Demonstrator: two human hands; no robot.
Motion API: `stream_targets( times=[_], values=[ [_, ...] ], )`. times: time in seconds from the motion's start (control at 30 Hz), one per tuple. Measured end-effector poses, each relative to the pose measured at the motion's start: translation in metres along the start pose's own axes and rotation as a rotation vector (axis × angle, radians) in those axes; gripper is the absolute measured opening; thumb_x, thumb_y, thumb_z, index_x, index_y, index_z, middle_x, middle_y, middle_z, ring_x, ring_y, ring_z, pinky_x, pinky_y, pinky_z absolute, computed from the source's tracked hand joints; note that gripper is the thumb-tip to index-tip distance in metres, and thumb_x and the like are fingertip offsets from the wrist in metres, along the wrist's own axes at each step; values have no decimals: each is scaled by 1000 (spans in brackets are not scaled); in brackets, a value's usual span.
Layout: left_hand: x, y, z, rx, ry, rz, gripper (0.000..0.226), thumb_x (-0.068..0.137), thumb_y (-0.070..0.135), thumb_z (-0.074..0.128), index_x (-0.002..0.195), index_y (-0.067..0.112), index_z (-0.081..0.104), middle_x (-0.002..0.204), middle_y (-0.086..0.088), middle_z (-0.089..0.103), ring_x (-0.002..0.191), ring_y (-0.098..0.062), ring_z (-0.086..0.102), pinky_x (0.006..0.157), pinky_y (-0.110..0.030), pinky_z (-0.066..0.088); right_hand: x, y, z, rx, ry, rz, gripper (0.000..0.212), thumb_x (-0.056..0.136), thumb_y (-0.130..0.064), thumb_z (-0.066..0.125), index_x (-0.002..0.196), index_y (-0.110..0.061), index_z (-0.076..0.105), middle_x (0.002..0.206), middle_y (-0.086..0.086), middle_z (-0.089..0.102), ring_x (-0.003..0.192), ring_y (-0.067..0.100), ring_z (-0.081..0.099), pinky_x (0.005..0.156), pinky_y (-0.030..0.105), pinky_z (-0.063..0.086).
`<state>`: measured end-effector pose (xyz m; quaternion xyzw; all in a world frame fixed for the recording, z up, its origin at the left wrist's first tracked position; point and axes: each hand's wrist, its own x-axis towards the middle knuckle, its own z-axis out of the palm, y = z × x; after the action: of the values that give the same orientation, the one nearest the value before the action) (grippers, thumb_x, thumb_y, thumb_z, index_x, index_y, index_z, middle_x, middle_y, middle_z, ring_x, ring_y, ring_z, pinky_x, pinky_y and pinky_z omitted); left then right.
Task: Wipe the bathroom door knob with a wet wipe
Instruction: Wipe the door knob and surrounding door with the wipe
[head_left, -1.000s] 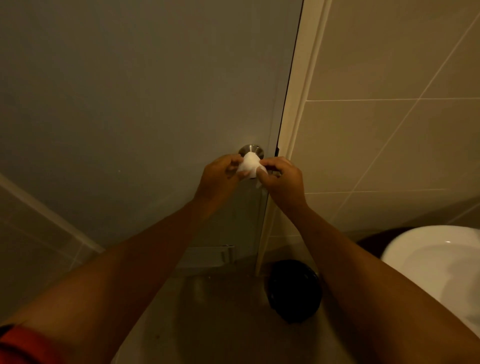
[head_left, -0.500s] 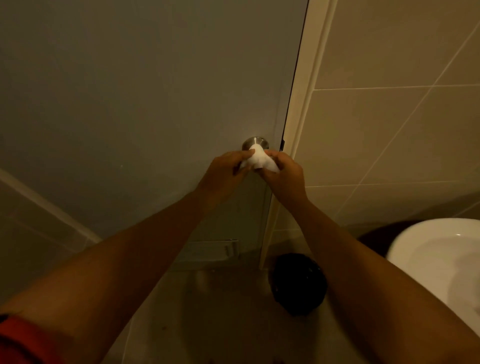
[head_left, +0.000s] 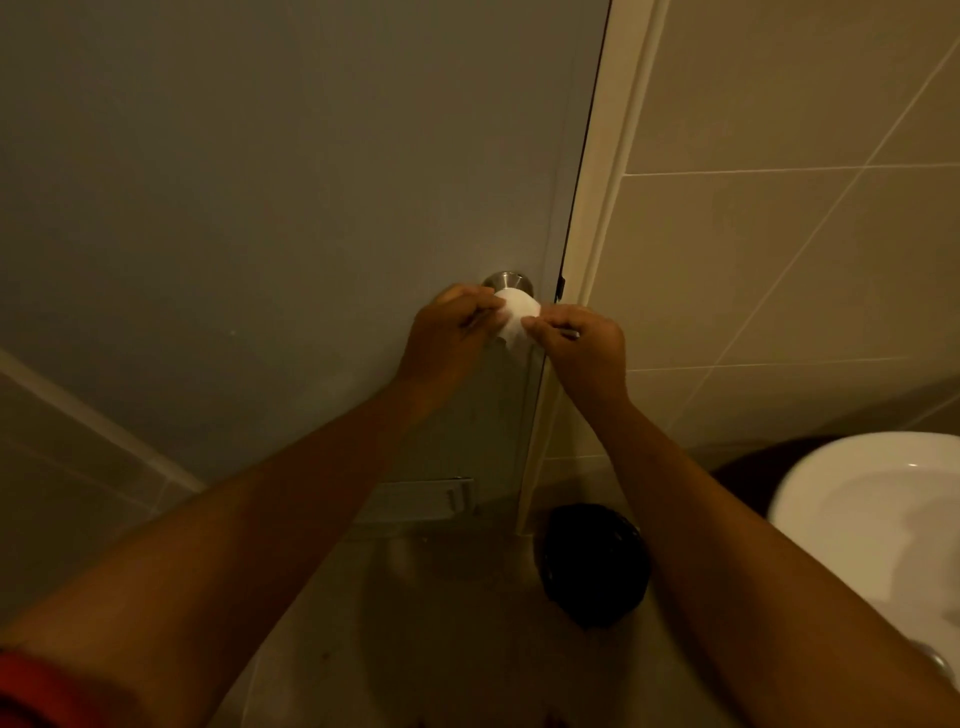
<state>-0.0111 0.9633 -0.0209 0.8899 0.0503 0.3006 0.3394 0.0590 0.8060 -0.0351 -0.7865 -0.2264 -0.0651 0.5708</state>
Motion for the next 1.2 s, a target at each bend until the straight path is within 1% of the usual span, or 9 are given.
stream_targets(
  times=[0.07,0.2,0.4,0.57,0.7,0.87,1.03,1.1,1.2],
  values=[
    [-1,0,-2,-8,-13,26,22,89,15,66,107,4,71,108,-13,69,96,-23,67,80,-12,50,1,1,-2,-113,-8,-137,25,82,-19,79,101,-4,74,98,10,73,84,16,68,78,33,61],
    [-4,-1,-9,-1,-29,80,25,83,11,72,105,1,72,102,-16,71,92,-27,68,80,-32,57,5,3,-5,-258,-118,-373,36,81,-17,80,110,2,70,99,16,73,83,22,69,75,34,60],
    [-1,1,-9,60,-109,106,38,83,15,72,119,3,66,114,-15,68,99,-26,67,86,-37,58,9,3,1,-286,-140,-401,35,84,-17,77,113,1,70,96,15,72,83,25,68,74,41,60],
    [4,1,-8,155,-167,179,39,84,18,70,122,6,65,116,-16,66,96,-27,66,82,-26,52,-3,3,8,-164,-69,-282,32,85,-14,75,115,-3,70,94,13,74,81,23,68,74,36,58],
    [-10,-7,0,-66,-71,-57,43,87,20,69,128,12,61,119,-13,67,100,-15,66,79,-2,47,17,-11,-4,-358,-258,-456,32,85,-14,73,115,-3,68,97,14,71,84,21,64,74,27,49],
    [-27,-1,23,-296,6,-346,42,92,26,62,133,21,54,115,-1,69,91,1,63,72,-4,50,36,-19,-10,-589,-466,-486,38,88,-23,68,122,-7,64,109,12,66,96,24,61,77,25,43],
    [-1,-1,-5,120,-180,40,47,90,25,64,135,14,55,116,-15,67,100,-24,66,82,-20,47,0,6,3,-280,-182,-331,25,94,-17,64,115,-5,67,91,10,70,76,14,62,68,26,52],
    [17,5,-13,319,-308,218,48,88,23,65,134,10,55,118,-19,65,104,-31,63,86,-26,43,-15,12,17,-106,-123,-165,22,98,-19,59,116,-10,66,89,3,71,74,2,64,67,16,53],
    [34,13,-10,462,-474,223,52,88,27,63,137,12,52,128,-17,59,115,-29,58,88,-21,36,-23,15,33,45,-89,-15,27,99,-18,57,124,-12,63,99,-2,69,81,-11,60,70,1,45]
  ],
)
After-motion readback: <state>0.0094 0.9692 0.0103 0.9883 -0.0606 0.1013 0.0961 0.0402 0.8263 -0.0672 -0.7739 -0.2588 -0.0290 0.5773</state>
